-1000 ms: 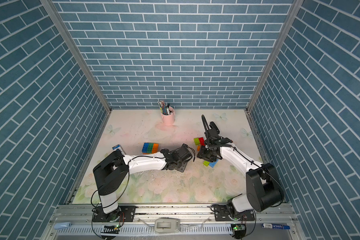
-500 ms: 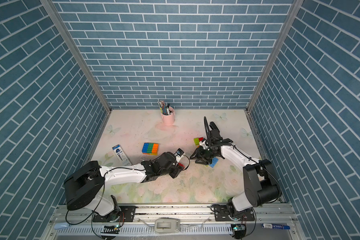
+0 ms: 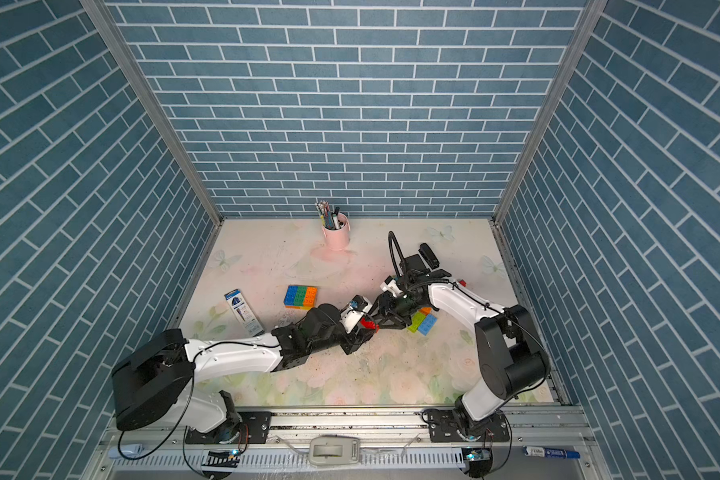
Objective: Assemble a rectangle with lego
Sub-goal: Adjust the lego brick at the center of the board.
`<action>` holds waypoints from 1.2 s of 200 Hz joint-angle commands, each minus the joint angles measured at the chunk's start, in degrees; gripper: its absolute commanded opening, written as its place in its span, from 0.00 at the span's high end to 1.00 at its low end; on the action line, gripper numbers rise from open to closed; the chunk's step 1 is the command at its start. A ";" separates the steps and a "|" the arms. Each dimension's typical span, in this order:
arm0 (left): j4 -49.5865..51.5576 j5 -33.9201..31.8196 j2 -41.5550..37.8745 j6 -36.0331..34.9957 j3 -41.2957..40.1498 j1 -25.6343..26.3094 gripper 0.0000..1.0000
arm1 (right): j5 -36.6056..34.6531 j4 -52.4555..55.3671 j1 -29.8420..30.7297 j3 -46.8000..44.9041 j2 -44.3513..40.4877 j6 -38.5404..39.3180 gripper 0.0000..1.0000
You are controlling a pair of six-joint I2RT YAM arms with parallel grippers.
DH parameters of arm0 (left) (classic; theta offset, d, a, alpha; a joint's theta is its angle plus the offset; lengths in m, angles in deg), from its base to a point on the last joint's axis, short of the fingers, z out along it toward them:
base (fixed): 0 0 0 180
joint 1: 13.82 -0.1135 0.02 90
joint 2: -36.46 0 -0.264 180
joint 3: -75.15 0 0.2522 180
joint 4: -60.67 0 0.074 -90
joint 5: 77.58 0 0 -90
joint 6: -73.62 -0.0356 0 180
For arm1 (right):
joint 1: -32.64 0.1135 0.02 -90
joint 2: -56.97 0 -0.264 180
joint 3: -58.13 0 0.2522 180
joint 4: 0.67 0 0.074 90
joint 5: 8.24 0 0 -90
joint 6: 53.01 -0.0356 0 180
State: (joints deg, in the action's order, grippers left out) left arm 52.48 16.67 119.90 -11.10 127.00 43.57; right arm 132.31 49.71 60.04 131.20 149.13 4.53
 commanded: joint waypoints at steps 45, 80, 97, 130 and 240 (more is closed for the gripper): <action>-1.60 1.03 -2.29 -1.24 -0.53 -0.08 0.52 | 2.31 2.85 1.49 2.94 1.85 5.06 0.57; -2.51 0.21 -3.19 -0.80 -1.19 -0.16 0.52 | 3.87 1.55 2.44 3.09 1.98 4.78 0.64; -2.83 0.06 -3.70 -0.42 -1.62 -0.25 0.52 | 4.94 0.75 2.62 2.93 2.05 4.78 0.64; -2.01 -0.75 -4.42 0.12 -2.12 -0.41 0.47 | 4.31 -1.24 2.75 2.32 2.06 4.18 0.68; 1.30 -8.16 -11.15 4.13 -9.60 -3.33 0.04 | -7.21 -7.58 1.87 4.15 8.18 1.90 0.69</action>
State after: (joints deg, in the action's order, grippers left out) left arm 52.91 12.54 112.80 -9.29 120.35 41.23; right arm 130.95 42.50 62.18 133.23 155.32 6.69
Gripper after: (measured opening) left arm 0.954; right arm 0.310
